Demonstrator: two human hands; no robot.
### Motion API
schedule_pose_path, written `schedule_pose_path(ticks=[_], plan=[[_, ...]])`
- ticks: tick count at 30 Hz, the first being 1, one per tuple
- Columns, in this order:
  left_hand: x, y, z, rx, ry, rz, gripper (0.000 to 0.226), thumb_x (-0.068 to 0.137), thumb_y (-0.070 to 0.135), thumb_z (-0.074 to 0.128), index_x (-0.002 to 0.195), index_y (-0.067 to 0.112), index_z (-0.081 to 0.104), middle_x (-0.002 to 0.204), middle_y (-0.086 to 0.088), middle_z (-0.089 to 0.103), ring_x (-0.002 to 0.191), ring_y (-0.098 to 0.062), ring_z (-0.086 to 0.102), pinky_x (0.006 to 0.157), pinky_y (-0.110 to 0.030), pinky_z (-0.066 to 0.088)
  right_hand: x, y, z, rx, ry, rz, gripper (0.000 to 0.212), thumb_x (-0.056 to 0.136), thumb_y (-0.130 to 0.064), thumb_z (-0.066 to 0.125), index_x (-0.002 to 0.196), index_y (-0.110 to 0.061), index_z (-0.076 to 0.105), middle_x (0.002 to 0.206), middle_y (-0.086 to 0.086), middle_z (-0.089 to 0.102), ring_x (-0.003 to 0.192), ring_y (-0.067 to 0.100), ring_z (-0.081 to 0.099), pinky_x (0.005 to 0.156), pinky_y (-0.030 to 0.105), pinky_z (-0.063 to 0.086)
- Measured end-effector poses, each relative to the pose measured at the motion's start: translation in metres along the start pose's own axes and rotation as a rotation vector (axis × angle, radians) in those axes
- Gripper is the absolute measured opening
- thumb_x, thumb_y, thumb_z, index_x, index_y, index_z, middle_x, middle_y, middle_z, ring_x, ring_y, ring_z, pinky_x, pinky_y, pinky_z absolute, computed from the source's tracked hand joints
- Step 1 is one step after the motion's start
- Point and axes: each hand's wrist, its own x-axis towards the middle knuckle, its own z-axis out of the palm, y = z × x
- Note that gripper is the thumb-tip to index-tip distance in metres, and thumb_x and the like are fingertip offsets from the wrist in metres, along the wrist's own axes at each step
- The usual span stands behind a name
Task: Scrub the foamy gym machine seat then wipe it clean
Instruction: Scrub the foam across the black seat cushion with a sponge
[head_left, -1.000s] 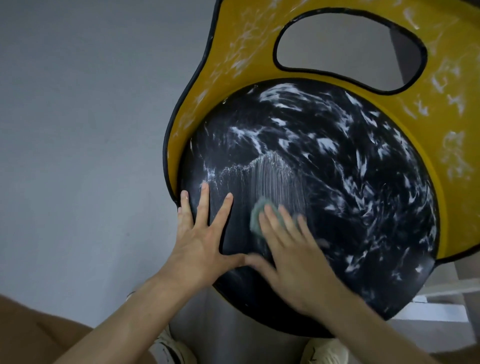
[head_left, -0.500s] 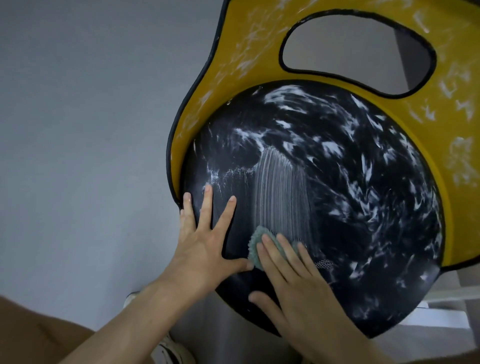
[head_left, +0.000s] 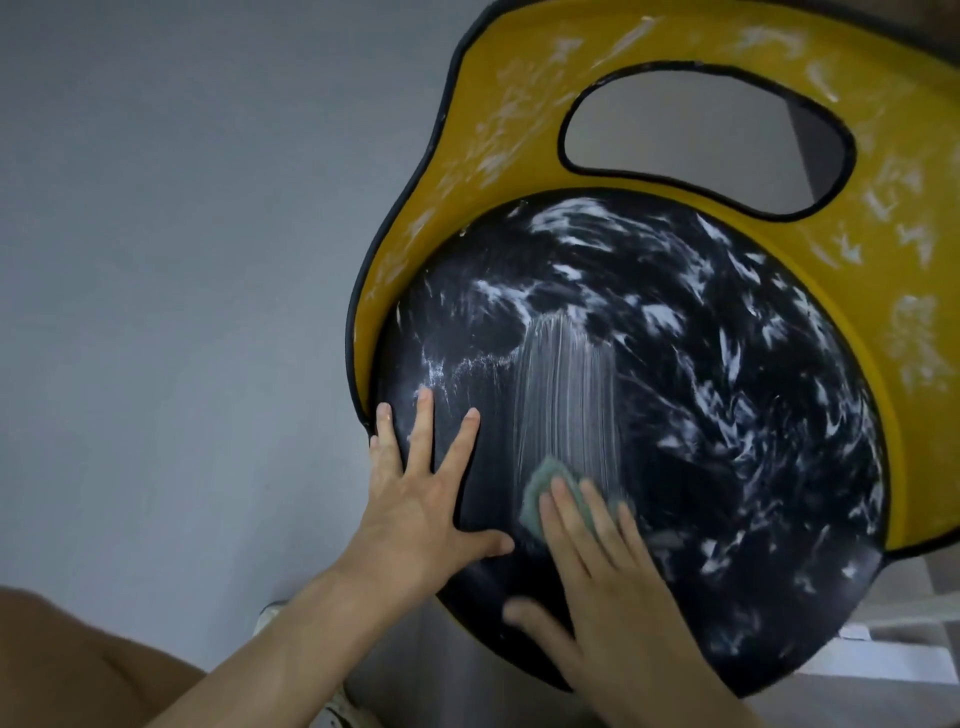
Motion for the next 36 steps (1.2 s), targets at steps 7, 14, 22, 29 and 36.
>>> schedule_pose_path(ticks=[7,14,22,29,36], plan=[[-0.003,0.0,0.0,0.016,0.017,0.006,0.122,0.073,0.084,0.058,0.151,0.046,-0.028,0.15,0.004,-0.053,0.134,-0.036,-0.052,0.123,-0.054,-0.011,0.112,0.026,-0.046,0.036,0.114,0.14,0.094,0.09,-0.082,-0.004,0.159,-0.02,-0.019,0.165,-0.002,-0.028,0.149,0.017,-0.032,0.124,0.044,-0.015],[-0.003,0.001,0.001,-0.012,0.043,0.016,0.121,0.074,0.081,0.06,0.151,0.046,-0.025,0.152,0.003,-0.05,0.136,-0.037,-0.049,0.123,-0.056,-0.01,0.068,0.0,-0.033,0.092,0.075,0.12,0.094,0.093,-0.08,-0.003,0.16,-0.016,-0.013,0.167,0.0,-0.022,0.151,0.016,-0.03,0.126,0.045,-0.011],[0.013,0.007,0.001,0.15,0.143,0.171,0.117,0.072,0.09,0.044,0.156,0.039,-0.021,0.155,-0.003,-0.047,0.139,-0.025,-0.049,0.118,-0.049,-0.025,0.02,0.016,-0.009,0.021,0.029,0.05,0.092,0.095,-0.081,0.002,0.162,-0.018,-0.003,0.169,-0.003,-0.013,0.155,0.016,-0.016,0.125,0.044,-0.004],[0.019,0.014,-0.001,0.168,0.111,0.163,0.121,0.069,0.091,0.046,0.152,0.042,-0.028,0.154,-0.003,-0.048,0.14,-0.025,-0.047,0.118,-0.052,-0.024,0.107,0.037,-0.053,0.115,0.08,0.19,0.096,0.089,-0.082,-0.001,0.16,-0.019,-0.014,0.167,-0.003,-0.024,0.15,0.013,-0.03,0.124,0.044,-0.015],[0.021,0.013,0.0,0.174,0.08,0.167,0.122,0.069,0.092,0.044,0.148,0.042,-0.034,0.148,-0.002,-0.055,0.135,-0.024,-0.053,0.116,-0.053,-0.027,-0.008,0.015,0.001,0.022,0.001,-0.007,0.094,0.096,-0.08,0.027,0.158,-0.009,0.032,0.167,0.005,0.022,0.153,0.027,0.023,0.116,0.048,0.019]])
